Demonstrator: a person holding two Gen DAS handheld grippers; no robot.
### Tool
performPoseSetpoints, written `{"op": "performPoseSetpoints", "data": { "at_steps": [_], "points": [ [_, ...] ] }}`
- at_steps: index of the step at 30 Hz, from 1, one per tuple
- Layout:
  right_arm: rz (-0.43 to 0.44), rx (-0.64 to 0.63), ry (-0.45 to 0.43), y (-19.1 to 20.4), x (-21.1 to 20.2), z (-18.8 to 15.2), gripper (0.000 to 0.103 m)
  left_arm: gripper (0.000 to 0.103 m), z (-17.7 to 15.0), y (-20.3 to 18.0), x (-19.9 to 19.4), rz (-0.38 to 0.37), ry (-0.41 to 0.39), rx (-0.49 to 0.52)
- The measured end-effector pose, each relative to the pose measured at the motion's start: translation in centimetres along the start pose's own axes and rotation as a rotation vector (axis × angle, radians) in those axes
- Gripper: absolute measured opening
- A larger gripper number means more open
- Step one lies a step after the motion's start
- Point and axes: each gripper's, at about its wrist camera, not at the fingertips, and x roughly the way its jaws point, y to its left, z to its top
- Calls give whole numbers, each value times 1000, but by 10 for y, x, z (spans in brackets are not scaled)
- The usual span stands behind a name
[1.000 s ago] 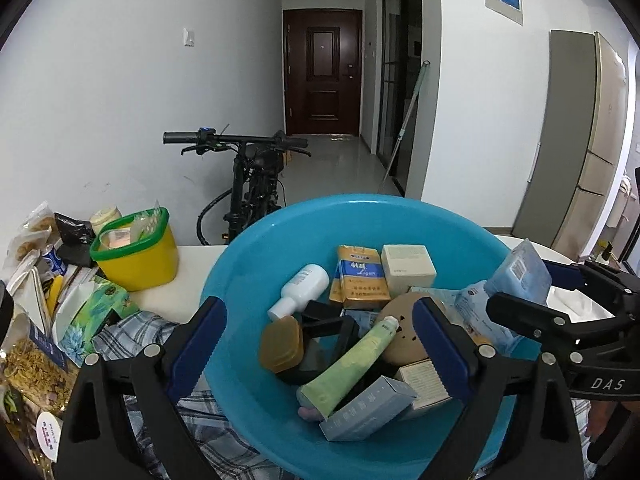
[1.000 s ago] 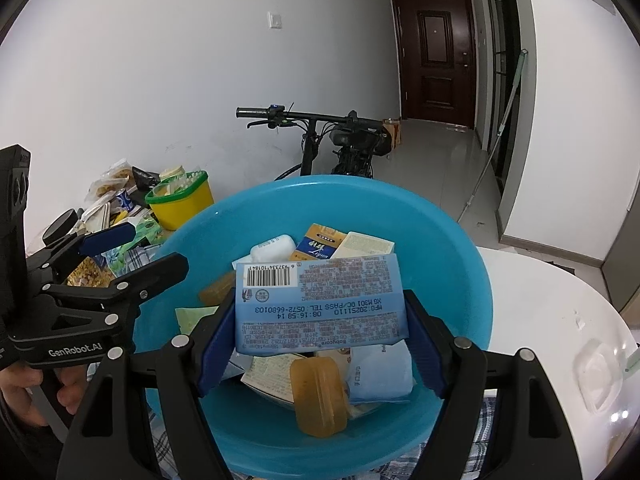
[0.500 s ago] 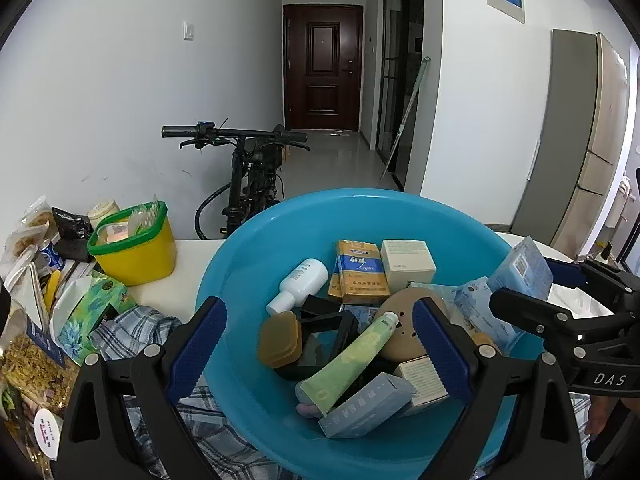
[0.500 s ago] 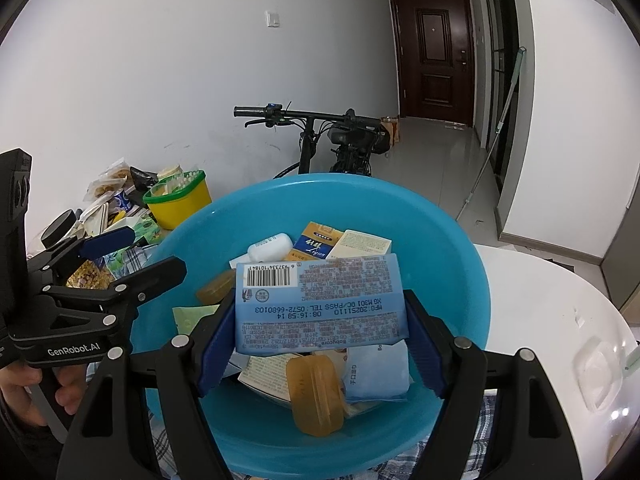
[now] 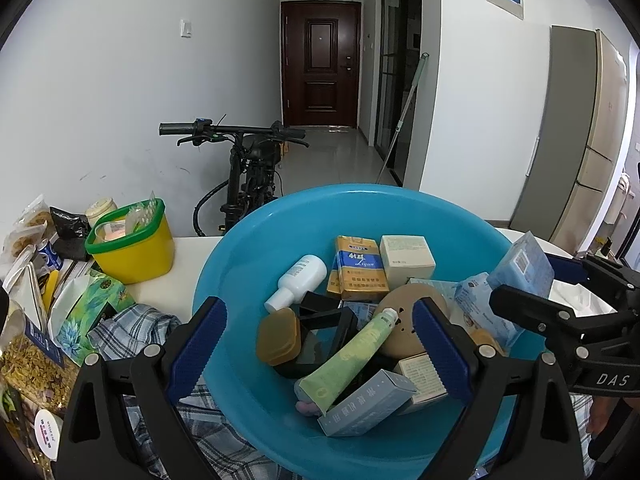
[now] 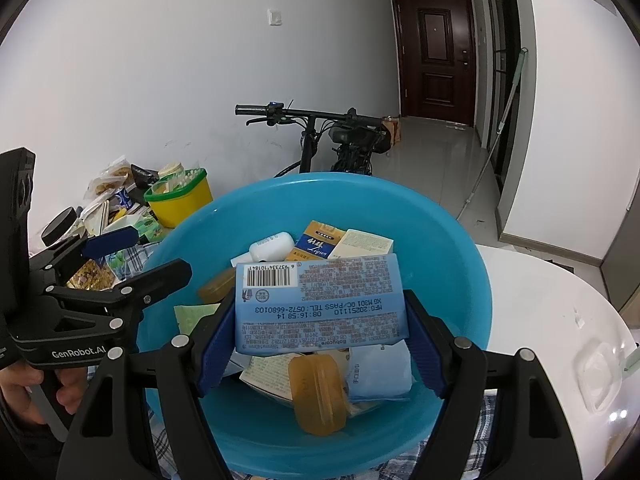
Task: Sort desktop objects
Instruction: 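Lower the light blue box into the basin and open the right tool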
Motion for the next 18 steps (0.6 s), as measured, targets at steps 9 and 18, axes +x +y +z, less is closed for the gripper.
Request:
{"op": "performPoseSetpoints", "data": {
  "at_steps": [9, 18],
  "points": [
    [-1, -3, 4, 1, 1, 0, 75, 96, 0, 0, 1, -3, 9, 7],
    [0, -14, 1, 6, 2, -1, 75, 96, 1, 2, 2, -2, 11, 3]
  ]
}}
